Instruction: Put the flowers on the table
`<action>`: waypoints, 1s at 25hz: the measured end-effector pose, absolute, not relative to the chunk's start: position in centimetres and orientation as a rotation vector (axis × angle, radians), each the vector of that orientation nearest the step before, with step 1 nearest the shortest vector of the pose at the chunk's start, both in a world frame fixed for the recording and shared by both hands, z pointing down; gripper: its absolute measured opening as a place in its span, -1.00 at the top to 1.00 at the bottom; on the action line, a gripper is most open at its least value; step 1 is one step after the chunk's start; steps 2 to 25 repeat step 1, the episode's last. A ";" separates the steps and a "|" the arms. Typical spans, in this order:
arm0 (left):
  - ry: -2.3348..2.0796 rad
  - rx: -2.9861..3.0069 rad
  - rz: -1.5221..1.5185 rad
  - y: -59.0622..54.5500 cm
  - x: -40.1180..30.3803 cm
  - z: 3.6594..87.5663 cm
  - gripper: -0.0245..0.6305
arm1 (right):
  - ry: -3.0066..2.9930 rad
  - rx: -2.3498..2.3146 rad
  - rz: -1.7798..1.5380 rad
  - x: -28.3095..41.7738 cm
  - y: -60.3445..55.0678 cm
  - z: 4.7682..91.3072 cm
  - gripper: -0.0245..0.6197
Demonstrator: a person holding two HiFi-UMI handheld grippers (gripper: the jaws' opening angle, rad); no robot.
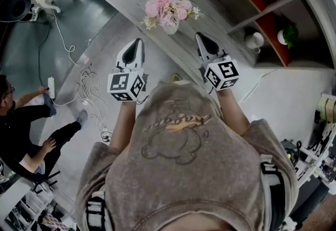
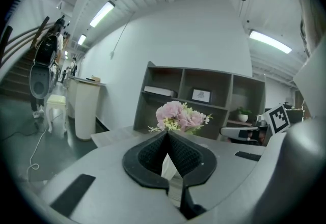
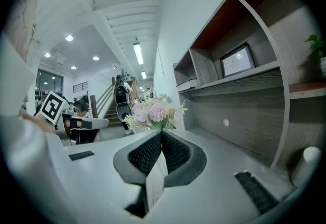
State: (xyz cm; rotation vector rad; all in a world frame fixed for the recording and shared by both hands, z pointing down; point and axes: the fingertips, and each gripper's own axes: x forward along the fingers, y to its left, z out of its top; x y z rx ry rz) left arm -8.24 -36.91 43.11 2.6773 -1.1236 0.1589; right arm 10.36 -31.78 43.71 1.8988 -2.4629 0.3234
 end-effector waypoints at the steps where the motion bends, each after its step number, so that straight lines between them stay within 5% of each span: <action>1: -1.122 2.677 0.160 -36.9 -8.2 43.1 0.87 | -2.462 1.896 0.325 10.4 -31.8 43.7 0.92; 25: -1.122 2.677 0.160 -36.9 -8.2 43.1 0.87 | -2.462 1.896 0.325 10.4 -31.8 43.7 0.92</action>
